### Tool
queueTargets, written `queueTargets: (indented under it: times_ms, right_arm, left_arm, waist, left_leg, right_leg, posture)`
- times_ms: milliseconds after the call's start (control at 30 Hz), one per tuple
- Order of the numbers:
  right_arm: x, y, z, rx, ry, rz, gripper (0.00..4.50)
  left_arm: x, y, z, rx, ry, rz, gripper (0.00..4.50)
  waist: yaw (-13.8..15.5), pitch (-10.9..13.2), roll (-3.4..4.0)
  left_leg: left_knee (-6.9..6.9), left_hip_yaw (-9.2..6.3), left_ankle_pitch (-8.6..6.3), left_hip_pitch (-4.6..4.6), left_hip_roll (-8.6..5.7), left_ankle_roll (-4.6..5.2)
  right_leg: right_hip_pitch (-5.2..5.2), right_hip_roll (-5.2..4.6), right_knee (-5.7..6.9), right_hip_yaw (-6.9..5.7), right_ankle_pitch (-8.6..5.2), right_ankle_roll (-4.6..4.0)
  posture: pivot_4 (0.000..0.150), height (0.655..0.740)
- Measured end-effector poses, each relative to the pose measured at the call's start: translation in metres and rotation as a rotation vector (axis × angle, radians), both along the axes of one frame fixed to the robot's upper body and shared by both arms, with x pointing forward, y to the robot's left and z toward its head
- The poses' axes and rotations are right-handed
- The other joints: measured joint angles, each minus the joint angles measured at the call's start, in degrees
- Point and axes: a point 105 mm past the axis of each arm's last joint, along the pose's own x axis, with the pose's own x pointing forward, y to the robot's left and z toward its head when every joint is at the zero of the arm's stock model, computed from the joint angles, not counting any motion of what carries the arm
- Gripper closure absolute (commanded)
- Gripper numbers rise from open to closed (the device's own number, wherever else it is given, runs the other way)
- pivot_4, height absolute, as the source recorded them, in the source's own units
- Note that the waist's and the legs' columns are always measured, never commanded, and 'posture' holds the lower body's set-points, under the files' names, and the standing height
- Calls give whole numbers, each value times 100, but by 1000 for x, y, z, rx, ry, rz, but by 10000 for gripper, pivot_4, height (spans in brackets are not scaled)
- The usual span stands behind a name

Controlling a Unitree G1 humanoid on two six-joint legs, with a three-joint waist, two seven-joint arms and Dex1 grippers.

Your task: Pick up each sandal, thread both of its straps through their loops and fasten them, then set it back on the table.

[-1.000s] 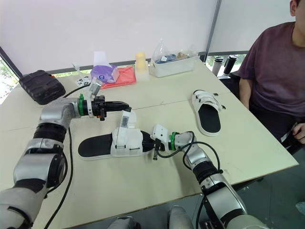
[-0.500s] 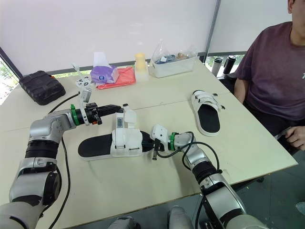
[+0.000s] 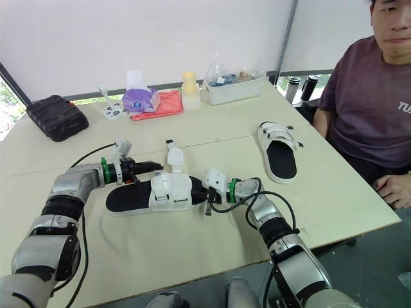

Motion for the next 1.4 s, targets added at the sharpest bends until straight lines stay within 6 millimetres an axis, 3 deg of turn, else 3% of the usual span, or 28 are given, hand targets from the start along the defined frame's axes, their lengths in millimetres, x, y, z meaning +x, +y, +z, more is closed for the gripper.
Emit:
queueTargets:
  times_ms: [100, 267, 367, 467, 567, 633, 767, 833, 1067, 1200, 1400]
  right_arm:
    - [0, 0, 0, -1, 0, 0, 45000]
    - [0, 0, 0, -2, -1, 0, 45000]
    - [0, 0, 0, -2, -3, 1, 45000]
    - [0, 0, 0, -3, -5, 1, 45000]
    - [0, -1, -1, -8, -5, 1, 45000]
    - [0, 0, -1, -11, -8, 3, 45000]
    - [0, 2, 0, -8, -9, 6, 45000]
    - [0, 3, 0, -4, -8, 5, 45000]
    - [0, 2, -1, -3, -6, -4, 45000]
    - [0, 2, -1, 0, -6, -4, 45000]
    - [0, 2, -1, -1, -6, -4, 45000]
  left_arm:
    - [2, 2, -8, 28, 18, 10, 30860]
    - [10, 5, 2, 38, -7, 33, 5968]
    - [19, 12, 19, 1, -43, 78, 5968]
    - [33, 28, 59, -94, -112, 165, 5968]
    - [40, 23, 84, -158, -145, 165, 5968]
    - [41, 12, 78, -181, -99, 152, 5968]
    - [34, -19, 35, -290, 161, 159, 5968]
    - [30, -25, 24, -321, 242, 163, 5968]
    - [32, -35, 16, -354, 311, 236, 5968]
    - [44, -49, 6, -422, 347, 362, 5968]
    - [60, -48, 7, -484, 367, 544, 5968]
  waist:
    - [2, -1, -1]
    - [0, -4, -5]
    - [-2, -4, -7]
    - [1, -4, -9]
    - [5, -9, -9]
    - [-1, -13, -2]
    - [-22, -11, -6]
    - [-35, -10, -7]
    - [-6, -13, -11]
    - [-11, -14, -12]
    - [-9, -14, -13]
  left_leg:
    - [0, 0, 0, 0, 0, 0]
    - [0, -1, 0, -1, -1, 0]
    - [0, -1, 0, -2, 0, 0]
    - [0, -2, 0, -4, -1, 0]
    - [0, -2, 0, 5, -2, 0]
    - [-1, -2, 0, 9, -3, 0]
    - [-1, -3, 0, 5, -2, 1]
    - [-2, -2, 0, 2, 0, 1]
    - [-4, -5, 0, 8, 2, -1]
    - [-5, -6, -1, 7, 3, -2]
    - [-5, -5, -3, 8, 3, -11]
  right_leg:
    - [0, 0, -1, -1, 0, 0]
    - [1, 0, -2, -2, 0, 0]
    - [-1, 1, -2, -3, 0, 0]
    - [-1, 2, -2, -5, 0, 1]
    - [11, 1, -5, -6, -1, 1]
    - [16, 1, -6, -7, -1, 2]
    - [8, 7, -5, -7, -1, 2]
    - [0, 11, -3, -6, -1, 1]
    - [8, 7, -3, -6, 0, 1]
    - [5, 7, -4, -6, 0, 1]
    - [6, 6, -5, -7, 0, 2]
  posture:
    - [1500, 7400]
    - [1500, 7400]
    - [1500, 7400]
    - [1500, 7400]
    - [1500, 7400]
    - [1500, 7400]
    - [1500, 7400]
    - [1500, 7400]
    - [1500, 7400]
    - [1500, 7400]
    - [1500, 7400]
